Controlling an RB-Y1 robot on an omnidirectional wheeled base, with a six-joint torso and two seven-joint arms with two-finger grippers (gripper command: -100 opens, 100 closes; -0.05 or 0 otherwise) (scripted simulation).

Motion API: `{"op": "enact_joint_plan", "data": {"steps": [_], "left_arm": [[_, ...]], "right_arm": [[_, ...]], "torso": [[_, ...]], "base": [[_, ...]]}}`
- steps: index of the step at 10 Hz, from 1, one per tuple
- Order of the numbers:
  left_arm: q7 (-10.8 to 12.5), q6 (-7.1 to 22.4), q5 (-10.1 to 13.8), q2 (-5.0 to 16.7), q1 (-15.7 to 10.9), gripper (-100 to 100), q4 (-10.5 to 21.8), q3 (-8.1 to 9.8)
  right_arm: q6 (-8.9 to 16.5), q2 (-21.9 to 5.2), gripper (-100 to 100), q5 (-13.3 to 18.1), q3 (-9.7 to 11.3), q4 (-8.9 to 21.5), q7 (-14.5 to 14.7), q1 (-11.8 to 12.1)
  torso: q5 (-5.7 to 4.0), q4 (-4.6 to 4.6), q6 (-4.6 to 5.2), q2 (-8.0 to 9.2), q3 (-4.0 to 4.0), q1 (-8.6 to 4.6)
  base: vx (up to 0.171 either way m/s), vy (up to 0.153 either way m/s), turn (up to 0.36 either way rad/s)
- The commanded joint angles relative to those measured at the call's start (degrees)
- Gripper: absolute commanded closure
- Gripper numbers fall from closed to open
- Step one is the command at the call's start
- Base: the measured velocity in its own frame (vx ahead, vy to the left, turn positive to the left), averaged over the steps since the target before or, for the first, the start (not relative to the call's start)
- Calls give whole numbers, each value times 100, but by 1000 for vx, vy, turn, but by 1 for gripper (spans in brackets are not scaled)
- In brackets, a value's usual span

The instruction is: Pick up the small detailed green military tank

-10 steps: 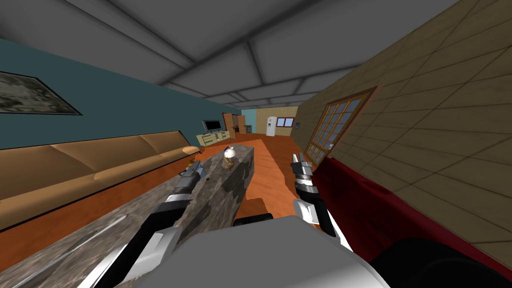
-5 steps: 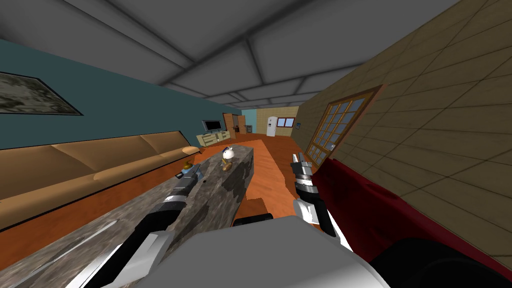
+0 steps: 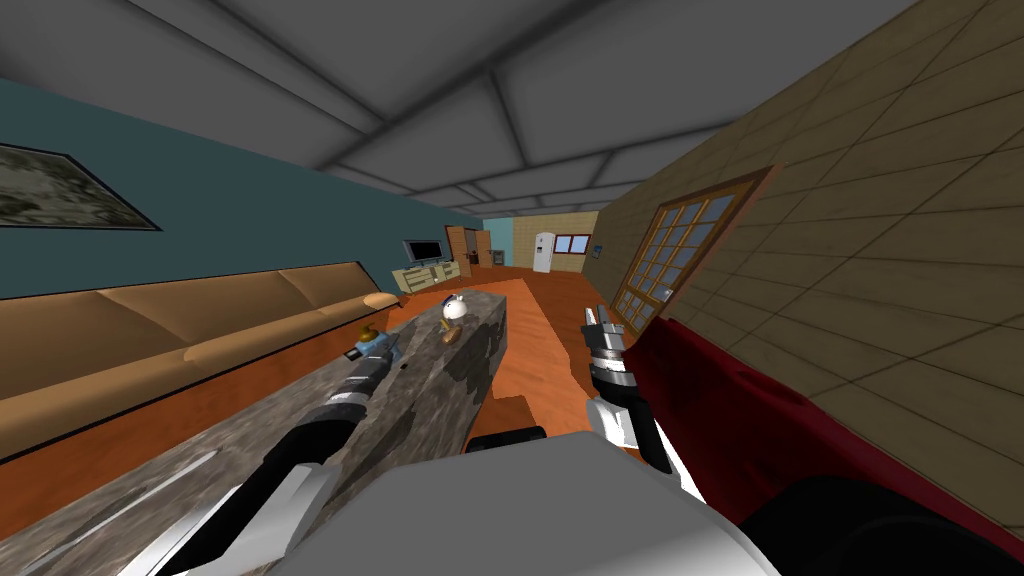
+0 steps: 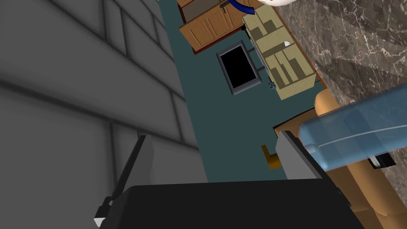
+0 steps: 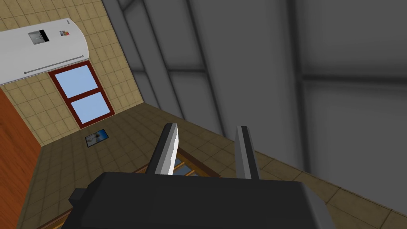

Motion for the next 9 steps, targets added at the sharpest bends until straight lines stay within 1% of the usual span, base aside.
{"op": "enact_joint_plan", "data": {"steps": [1, 2, 3, 4, 5, 6, 7, 8, 9], "left_arm": [[-21, 286, 56, 157, 2, -100, 57, 93], [-21, 437, 56, 157, 2, -100, 57, 93], [-21, 471, 56, 157, 2, -100, 57, 93], [-50, 661, 120, 303, 27, -100, 121, 182], [-50, 801, 120, 303, 27, -100, 121, 182], [-50, 866, 120, 303, 27, -100, 121, 182], [-83, 1069, 194, 445, 48, -100, 192, 272], [-83, 1260, 194, 445, 48, -100, 192, 272], [-122, 1433, 278, 584, 66, -100, 271, 361]], "right_arm": [[0, 0, 0, 0, 0, 0, 0, 0], [0, 0, 0, 0, 0, 0, 0, 0], [0, 0, 0, 0, 0, 0, 0, 0], [0, 0, 0, 0, 0, 0, 0, 0], [0, 0, 0, 0, 0, 0, 0, 0], [0, 0, 0, 0, 0, 0, 0, 0], [0, 0, 0, 0, 0, 0, 0, 0], [0, 0, 0, 0, 0, 0, 0, 0], [0, 0, 0, 0, 0, 0, 0, 0]], "torso": [[0, 0, 0, 0, 0, 0], [0, 0, 0, -4, -2, -4], [0, -1, 0, -7, -4, -3], [0, 0, 0, -2, -1, 1], [0, -1, 0, -6, -3, -2], [0, -2, 0, -7, -4, -3], [0, 0, 0, -2, -1, 1], [0, -1, 1, -4, -2, -3], [0, -1, 0, -6, -4, -3]], "base": [[40, -34, -2], [47, -33, 4], [25, -12, 2], [42, -26, -9], [47, -29, -1], [24, -15, 2], [37, -29, -16], [47, -29, -7], [69, -29, -17]]}}
